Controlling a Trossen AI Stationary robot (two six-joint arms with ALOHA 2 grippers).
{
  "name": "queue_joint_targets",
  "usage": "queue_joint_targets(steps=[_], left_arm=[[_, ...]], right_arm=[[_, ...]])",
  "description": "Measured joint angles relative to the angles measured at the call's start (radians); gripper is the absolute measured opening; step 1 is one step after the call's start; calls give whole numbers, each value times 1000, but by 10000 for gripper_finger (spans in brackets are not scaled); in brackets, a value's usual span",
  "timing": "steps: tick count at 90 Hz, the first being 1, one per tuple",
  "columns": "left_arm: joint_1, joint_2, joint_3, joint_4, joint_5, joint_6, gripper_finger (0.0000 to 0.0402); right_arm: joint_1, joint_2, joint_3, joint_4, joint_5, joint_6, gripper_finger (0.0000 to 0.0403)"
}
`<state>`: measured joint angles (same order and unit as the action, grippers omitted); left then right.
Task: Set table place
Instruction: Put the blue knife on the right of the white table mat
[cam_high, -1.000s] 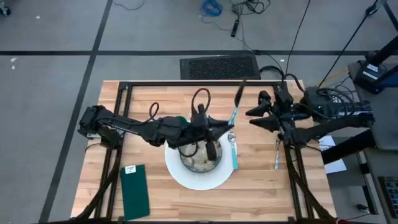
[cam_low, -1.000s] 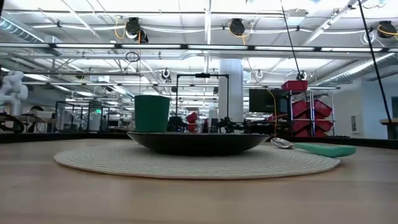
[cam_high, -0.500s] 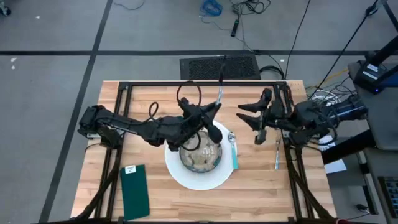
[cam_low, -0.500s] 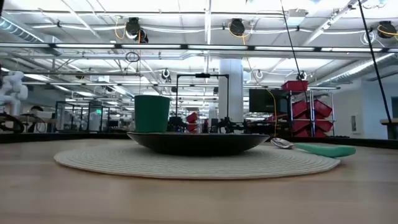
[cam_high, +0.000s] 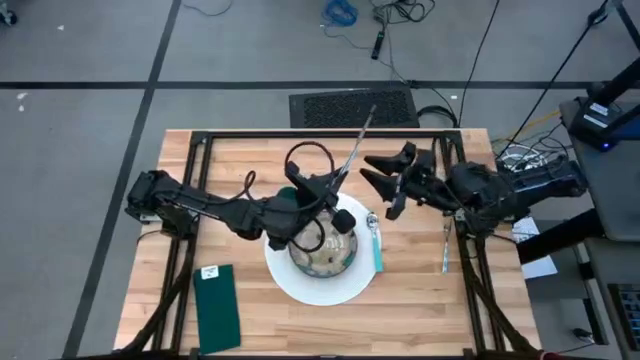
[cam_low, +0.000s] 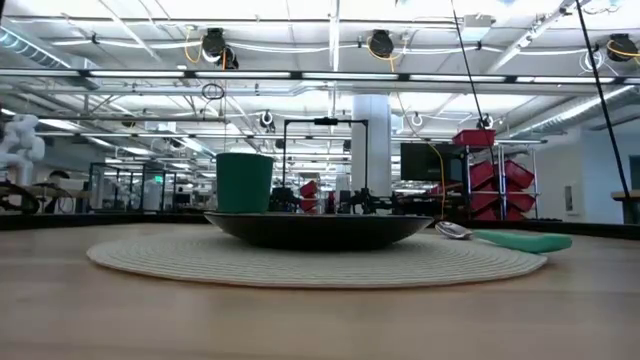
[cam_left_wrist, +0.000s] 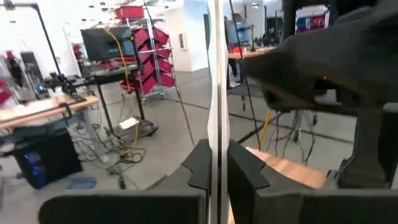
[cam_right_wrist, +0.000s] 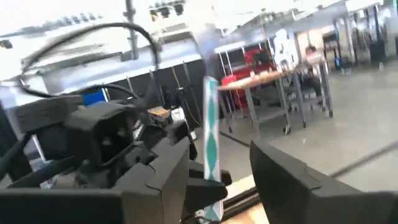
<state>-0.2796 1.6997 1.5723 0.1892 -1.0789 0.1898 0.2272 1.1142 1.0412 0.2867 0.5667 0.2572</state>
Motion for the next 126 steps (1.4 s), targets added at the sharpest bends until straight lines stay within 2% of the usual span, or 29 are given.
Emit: queue_joint_targets(steps=[10, 30, 89, 107, 126], left_arm=[[-4, 0, 0, -25, -37, 10, 9], [-17, 0, 0, -83, -40, 10, 9], [-41, 34, -2, -95, -56, -1, 13], [-43, 34, -2, -90, -103, 0, 16], [-53, 34, -2, -88, -105, -1, 17]], right_arm=[[1, 22, 0, 7, -5, 15, 173], [2, 45, 0, 104, -6, 12, 165], [-12, 100, 0, 112, 8, 76, 160], [-12, 100, 0, 114, 10, 76, 160], [-12, 100, 0, 116, 12, 76, 149]])
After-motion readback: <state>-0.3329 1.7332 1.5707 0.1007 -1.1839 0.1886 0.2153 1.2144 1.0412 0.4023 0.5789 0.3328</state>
